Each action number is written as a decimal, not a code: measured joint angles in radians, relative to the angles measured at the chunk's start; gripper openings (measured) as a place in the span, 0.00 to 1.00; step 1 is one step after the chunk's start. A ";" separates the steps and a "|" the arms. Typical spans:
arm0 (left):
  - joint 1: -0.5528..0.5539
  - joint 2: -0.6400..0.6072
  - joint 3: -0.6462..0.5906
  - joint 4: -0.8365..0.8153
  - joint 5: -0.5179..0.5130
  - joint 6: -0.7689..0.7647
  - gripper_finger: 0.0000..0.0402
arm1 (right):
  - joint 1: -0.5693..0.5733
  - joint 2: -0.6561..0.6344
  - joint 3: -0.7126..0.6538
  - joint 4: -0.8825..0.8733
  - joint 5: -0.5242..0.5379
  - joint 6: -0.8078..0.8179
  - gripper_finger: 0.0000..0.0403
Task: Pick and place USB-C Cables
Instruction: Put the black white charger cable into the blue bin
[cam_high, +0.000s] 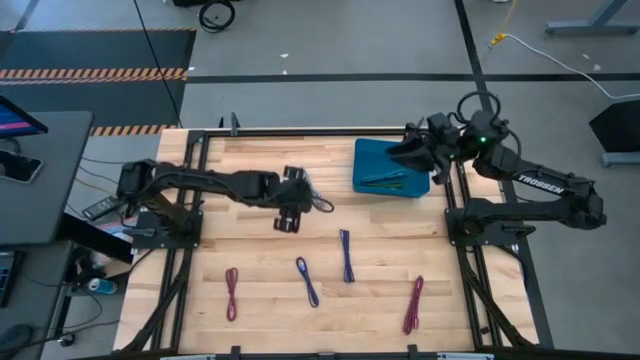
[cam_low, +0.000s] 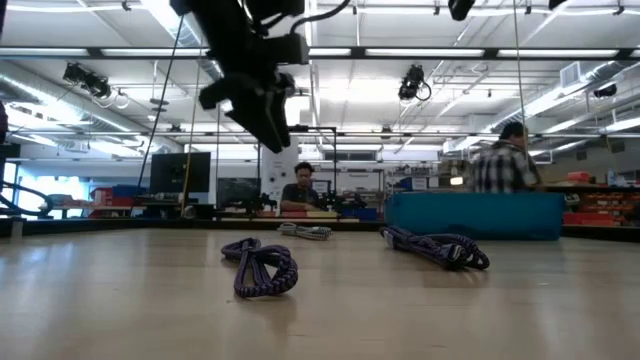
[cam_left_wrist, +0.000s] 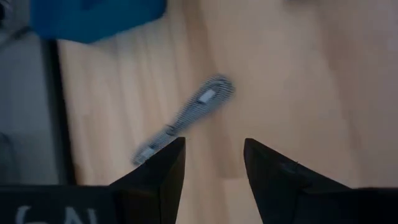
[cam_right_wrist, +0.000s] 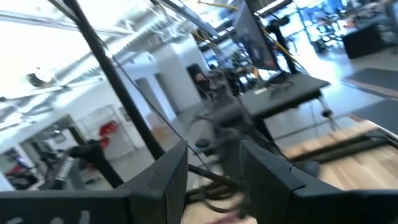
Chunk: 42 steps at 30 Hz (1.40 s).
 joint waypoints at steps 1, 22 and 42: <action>0.019 0.000 -0.002 0.025 0.002 0.037 0.43 | 0.004 0.000 0.000 0.013 -0.001 0.008 0.38; 0.213 0.162 -0.004 0.142 0.329 0.348 0.43 | 0.035 0.000 0.000 0.174 0.025 0.088 0.38; 0.213 0.311 -0.004 0.263 0.333 0.428 0.43 | 0.150 0.000 0.000 0.260 0.061 0.087 0.34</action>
